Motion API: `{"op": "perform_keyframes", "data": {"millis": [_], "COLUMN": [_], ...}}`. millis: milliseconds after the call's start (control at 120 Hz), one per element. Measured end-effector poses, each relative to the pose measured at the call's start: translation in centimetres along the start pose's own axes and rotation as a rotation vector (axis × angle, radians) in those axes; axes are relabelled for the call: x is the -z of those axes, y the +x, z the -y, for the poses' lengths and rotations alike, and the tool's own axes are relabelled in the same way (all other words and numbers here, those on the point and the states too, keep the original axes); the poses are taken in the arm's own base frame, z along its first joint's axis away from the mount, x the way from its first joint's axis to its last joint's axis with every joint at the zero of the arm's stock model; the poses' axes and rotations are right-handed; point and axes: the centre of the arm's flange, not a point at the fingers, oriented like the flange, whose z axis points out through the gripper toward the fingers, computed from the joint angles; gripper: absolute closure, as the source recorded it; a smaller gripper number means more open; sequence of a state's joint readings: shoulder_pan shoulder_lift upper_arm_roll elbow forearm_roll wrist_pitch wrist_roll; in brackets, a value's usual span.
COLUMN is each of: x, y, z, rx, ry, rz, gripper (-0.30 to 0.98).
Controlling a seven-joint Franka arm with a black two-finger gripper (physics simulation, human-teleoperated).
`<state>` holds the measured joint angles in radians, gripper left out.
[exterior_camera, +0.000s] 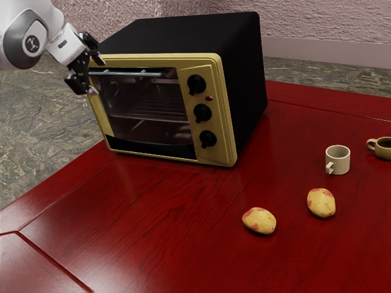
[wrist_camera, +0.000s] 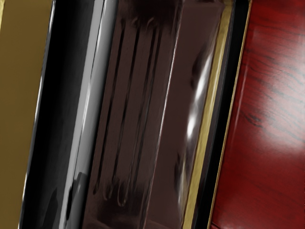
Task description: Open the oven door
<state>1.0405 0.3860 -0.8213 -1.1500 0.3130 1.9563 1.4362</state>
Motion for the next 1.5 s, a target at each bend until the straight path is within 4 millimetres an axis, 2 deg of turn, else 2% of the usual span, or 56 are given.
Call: {"op": "perform_keyframes", "data": {"millis": [325,467,592,733,967,1275,1500], "x": [-0.4,-0.9,-1.0,-1.6,-1.3,-2.6,-2.3], "y": [2.9,3.1,4.1,3.9,4.0,3.9,4.4], "z": [-0.6,-0.7,-0.5,-0.4,0.1,-0.2,-1.1], "rx": [-0.060,-0.073,-0.095,-0.102,-0.117,-0.132,-0.147], "ry": [-0.025,-0.034,-0.032,-0.037,-0.019,-0.047,-0.093], "rz": [-0.033,-0.039,-0.052,-0.055,-0.060,-0.060,-0.042], "gripper": [0.00,0.00,0.00,0.00,0.00,-0.01,-0.01]}}
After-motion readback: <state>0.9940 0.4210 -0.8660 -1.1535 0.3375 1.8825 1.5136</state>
